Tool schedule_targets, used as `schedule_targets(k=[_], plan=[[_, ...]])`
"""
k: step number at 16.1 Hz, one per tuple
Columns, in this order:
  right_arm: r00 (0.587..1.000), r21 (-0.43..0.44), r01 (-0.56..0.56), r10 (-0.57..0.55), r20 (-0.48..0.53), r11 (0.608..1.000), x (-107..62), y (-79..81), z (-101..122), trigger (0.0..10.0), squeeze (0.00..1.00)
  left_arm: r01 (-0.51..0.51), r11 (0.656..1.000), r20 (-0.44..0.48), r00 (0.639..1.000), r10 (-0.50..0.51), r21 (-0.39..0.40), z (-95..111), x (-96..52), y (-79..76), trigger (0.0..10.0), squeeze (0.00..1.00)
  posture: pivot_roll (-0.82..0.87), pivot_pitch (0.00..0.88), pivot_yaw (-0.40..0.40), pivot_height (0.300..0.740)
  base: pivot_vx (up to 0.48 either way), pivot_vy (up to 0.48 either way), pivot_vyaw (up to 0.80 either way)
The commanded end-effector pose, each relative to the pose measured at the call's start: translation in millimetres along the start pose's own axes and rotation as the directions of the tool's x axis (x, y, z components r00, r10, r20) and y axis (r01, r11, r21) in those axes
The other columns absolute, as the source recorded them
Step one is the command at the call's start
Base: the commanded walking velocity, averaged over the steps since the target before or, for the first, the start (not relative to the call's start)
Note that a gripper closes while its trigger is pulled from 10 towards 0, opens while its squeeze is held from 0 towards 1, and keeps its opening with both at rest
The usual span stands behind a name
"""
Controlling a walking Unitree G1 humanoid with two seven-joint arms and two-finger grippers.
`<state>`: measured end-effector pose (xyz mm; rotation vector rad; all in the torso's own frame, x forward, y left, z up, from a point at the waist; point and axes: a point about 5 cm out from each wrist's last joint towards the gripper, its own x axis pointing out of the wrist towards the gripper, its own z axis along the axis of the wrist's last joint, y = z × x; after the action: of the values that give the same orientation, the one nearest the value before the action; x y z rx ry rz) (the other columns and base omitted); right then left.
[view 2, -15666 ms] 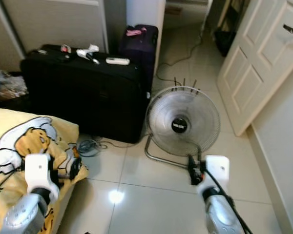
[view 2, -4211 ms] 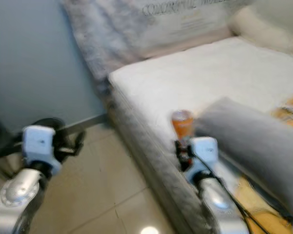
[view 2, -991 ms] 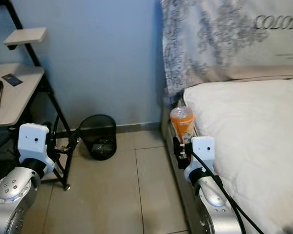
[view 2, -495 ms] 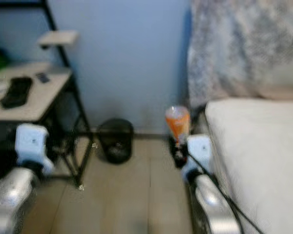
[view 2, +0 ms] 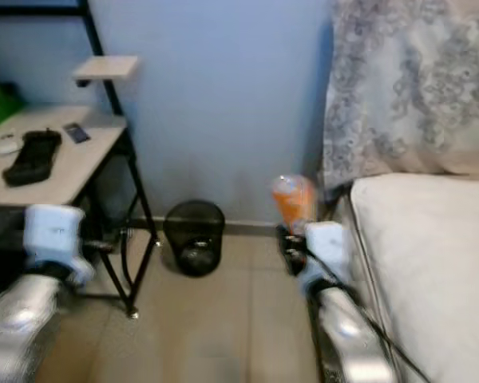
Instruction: Clean up the room
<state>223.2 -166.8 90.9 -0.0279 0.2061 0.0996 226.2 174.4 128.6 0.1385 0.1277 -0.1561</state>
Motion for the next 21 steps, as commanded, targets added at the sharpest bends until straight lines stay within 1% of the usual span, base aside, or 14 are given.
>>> schedule_targets(k=[1,21], plan=[[0.999,0.009,-0.036,0.036,0.026,0.999,3.5,10.2,5.9,10.0,0.00,-0.029,0.999,-0.003,1.000,0.029,0.028,0.4,-1.8,8.8,10.0,0.00,-0.01,0.000,0.036,0.740,0.285,0.000,0.00],[0.999,0.008,-0.045,0.045,0.031,0.999,8.4,13.7,7.2,10.0,0.00,-0.020,0.999,-0.005,1.000,0.021,0.028,0.1,-0.3,8.0,10.0,0.00,-0.01,0.000,0.041,0.740,0.285,0.000,0.00]])
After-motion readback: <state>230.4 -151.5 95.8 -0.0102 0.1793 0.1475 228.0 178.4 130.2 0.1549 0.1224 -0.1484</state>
